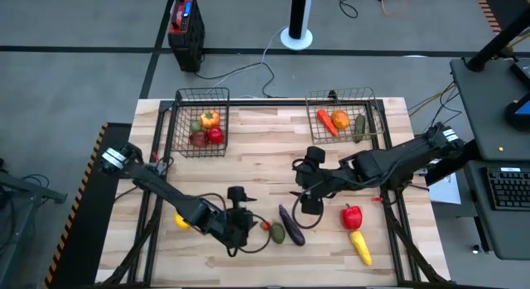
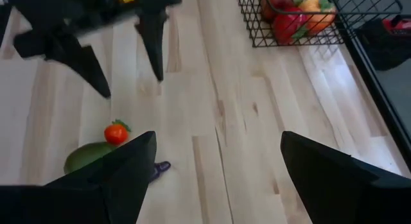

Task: Sort produce into baskets
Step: Put the red tomato into the left wire basket

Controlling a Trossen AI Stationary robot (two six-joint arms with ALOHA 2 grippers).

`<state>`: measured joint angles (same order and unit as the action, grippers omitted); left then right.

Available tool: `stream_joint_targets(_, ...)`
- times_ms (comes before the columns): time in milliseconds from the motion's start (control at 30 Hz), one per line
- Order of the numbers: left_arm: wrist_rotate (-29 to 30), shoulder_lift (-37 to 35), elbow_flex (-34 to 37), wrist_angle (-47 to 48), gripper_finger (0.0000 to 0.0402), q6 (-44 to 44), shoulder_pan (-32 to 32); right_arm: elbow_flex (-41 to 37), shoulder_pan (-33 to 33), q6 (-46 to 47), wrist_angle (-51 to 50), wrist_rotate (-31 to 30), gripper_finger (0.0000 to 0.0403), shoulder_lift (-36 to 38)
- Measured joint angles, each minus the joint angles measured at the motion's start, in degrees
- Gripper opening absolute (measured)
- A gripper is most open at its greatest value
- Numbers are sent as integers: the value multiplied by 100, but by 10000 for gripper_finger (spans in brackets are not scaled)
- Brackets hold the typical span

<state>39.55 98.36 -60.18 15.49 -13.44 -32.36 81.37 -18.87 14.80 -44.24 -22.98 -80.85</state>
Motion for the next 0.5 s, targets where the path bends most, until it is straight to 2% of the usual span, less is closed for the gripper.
stream_joint_targets(133, -121, 263, 0, -346, 344, 83, 42, -26, 0, -25, -2, 0, 325, 25)
stream_joint_targets(500, -1362, 848, 5, -1052, 317, 248, 318, -296, 2, 70, 5, -1, 325, 21)
